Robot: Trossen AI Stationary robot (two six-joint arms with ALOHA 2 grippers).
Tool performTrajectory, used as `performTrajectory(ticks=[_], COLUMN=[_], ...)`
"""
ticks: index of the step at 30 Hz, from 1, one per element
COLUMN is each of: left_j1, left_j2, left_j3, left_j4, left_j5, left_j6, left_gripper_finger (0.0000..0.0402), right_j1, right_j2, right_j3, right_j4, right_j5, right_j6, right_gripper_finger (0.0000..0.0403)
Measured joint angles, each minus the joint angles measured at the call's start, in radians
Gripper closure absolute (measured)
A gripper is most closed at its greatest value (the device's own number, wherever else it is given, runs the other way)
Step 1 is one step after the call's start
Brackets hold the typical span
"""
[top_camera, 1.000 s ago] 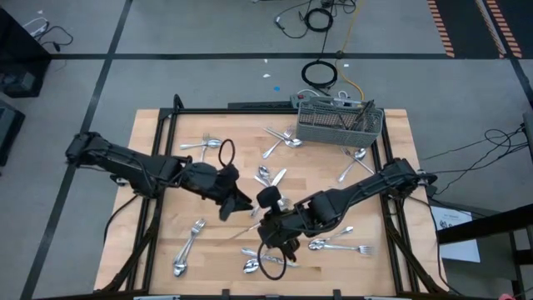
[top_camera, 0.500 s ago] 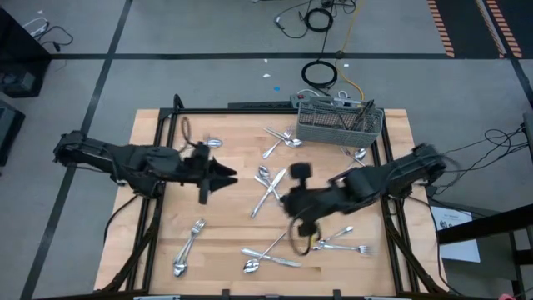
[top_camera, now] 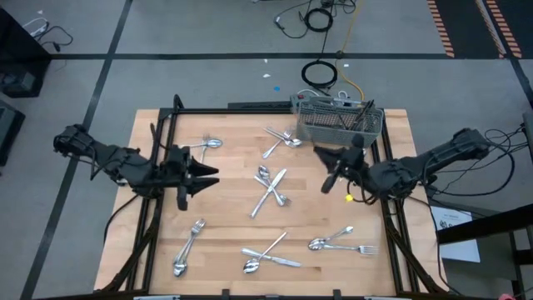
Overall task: Sort silverware
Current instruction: Put the silver table knife into the gray utensil holder
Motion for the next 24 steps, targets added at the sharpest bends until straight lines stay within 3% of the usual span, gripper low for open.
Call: performTrajectory(ticks=[7, 10, 17, 24], left_j1=[-0.015, -0.015, -0.013, 0.042], left_j2=[0.047, 0.072, 0.120, 0.153], left_j3=[0.000, 0.000, 0.000, 0.000], left_j4=[-0.001, -0.001, 0.010, 0.011], left_j5=[-0.001, -0.002, -0.085, -0.177], left_j6=[0.019, 0.017, -0.037, -0.090], left_gripper_finger=[0.0244, 0.0244, 0.0244, 0.0244], right_j1=[-0.043, -0.083, -0.257, -0.457], right_j2=[-0.029, -0.055, -0.221, -0.347], right_j3=[-0.111, -0.155, -0.348, -0.528], right_j4=[0.053, -0.014, -0.217, -0.180], right_j5=[0.351, 0.427, 0.398, 0.249], right_j6=[-0.039, -0.002, 0.301, 0.312], right_gripper_finger=[0.0403, 0.0403, 0.0402, 0.0402])
